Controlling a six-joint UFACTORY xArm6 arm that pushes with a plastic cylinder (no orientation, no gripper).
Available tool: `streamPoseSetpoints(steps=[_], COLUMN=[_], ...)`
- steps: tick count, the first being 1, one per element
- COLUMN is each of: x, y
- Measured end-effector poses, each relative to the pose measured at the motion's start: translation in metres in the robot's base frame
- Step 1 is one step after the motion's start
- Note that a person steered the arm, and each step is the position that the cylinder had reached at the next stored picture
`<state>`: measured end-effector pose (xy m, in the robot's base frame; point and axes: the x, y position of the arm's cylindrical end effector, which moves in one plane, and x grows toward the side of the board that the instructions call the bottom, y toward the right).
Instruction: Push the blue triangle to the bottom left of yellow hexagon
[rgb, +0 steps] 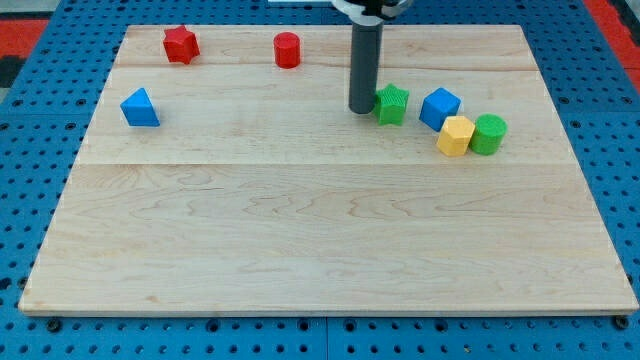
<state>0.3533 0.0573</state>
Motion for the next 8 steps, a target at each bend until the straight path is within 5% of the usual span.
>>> streamPoseSetpoints(steps=[3,4,5,6,7,8], x=[0.001,0.048,0.077,0.061,0.028,0.026], y=[0.025,-0.039,-0.175,-0.320,-0.362,-0.321])
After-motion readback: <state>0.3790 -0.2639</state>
